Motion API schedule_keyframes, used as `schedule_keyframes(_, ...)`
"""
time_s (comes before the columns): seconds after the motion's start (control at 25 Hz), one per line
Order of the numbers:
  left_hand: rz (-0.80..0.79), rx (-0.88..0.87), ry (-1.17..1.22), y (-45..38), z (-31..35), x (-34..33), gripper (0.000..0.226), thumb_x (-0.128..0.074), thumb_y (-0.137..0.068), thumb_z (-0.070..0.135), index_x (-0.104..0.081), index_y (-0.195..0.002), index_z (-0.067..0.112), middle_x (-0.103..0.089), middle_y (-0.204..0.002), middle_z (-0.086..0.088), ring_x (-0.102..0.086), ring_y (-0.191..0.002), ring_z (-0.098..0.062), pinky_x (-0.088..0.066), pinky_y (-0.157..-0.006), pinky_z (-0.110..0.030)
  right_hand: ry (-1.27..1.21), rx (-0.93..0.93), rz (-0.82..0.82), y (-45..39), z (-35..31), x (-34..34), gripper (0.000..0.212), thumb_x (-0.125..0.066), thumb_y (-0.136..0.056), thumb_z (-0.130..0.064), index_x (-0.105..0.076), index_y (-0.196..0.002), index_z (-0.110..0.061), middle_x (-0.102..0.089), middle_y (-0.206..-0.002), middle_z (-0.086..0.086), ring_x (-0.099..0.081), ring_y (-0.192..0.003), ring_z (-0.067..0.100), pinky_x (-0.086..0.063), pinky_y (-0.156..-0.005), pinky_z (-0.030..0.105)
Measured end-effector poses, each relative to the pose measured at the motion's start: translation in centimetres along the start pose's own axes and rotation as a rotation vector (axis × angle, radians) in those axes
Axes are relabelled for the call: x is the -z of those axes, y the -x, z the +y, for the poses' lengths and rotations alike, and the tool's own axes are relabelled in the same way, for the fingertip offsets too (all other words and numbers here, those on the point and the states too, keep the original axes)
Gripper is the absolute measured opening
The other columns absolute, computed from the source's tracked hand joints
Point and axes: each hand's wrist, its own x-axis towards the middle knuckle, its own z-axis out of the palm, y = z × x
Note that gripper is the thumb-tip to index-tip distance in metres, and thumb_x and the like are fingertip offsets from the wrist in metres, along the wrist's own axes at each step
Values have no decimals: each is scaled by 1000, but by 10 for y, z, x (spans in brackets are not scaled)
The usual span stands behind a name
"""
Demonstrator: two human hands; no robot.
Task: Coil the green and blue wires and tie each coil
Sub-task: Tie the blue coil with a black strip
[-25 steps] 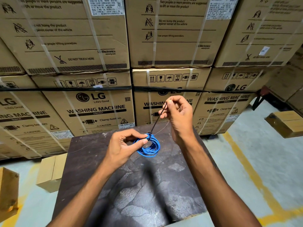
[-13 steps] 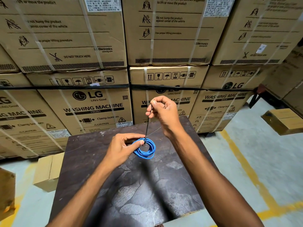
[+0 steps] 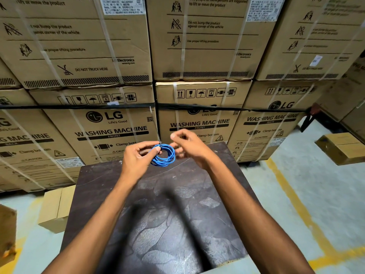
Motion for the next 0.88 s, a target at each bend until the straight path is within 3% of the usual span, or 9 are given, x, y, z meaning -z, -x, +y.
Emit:
schedule_keyframes(0.12,21,-2,-9,-11,0,-5,20,-76,-87,5,-78,-107,10,-79,-91,8,-75,-81,-2,-57,-73,-16,1,-18,-78,10,19,-1,14,-69,-100,-23,-63,-102,-11,-71,-83,8,-63,-64,19,-60,-63,33)
schedule_keyframes(0.2,13,13,1,-15,-3,-14,20,-75,-88,3,-77,-105,13,-77,-84,19,-75,-79,0,-57,-72,-14,-14,32,7,5,26,1,11,-73,-96,-14,-65,-101,-8,-68,-85,13,-63,-64,17,-61,-63,31)
schedule_keyframes(0.32,1,30,16,-21,-7,-31,21,-75,-88,2,-77,-107,11,-76,-79,25,-74,-78,2,-56,-70,-11,-67,47,133,-5,40,7,10,-75,-92,-6,-68,-99,-7,-72,-79,9,-68,-66,16,-61,-66,34)
schedule_keyframes(0.4,-21,50,29,-30,-16,-46,21,-76,-87,4,-77,-106,13,-77,-81,23,-73,-79,2,-56,-72,-13,-161,21,191,-9,52,18,11,-76,-92,-5,-69,-100,-5,-74,-75,5,-70,-68,16,-62,-70,37)
schedule_keyframes(0.56,-90,150,70,-47,-49,-100,22,-77,-87,5,-77,-107,13,-78,-85,17,-69,-77,4,-58,-76,-18,-176,21,350,-19,83,59,10,-74,-92,-1,-68,-100,-3,-71,-69,0,-67,-63,10,-60,-63,28)
schedule_keyframes(0.68,-192,252,67,-49,-85,-157,27,-72,-89,-1,-73,-116,5,-76,-95,-7,-68,-72,4,-58,-73,-18,-140,-15,472,-26,123,100,10,-72,-92,3,-67,-91,-6,-68,-70,3,-64,-61,8,-60,-63,29)
schedule_keyframes(0.76,-261,320,46,-49,-118,-203,29,-72,-89,-1,-73,-117,7,-76,-99,-17,-69,-71,-4,-59,-73,-22,-119,-87,554,-30,160,135,14,-72,-91,4,-67,-86,-9,-67,-71,4,-62,-63,9,-60,-65,33)
schedule_keyframes(0.88,-315,390,3,-44,-166,-273,30,-74,-87,3,-75,-115,15,-76,-98,-18,-67,-75,-18,-56,-77,-30,-71,-181,681,-40,220,184,18,-77,-88,0,-70,-80,-14,-69,-77,6,-63,-72,18,-58,-74,41)
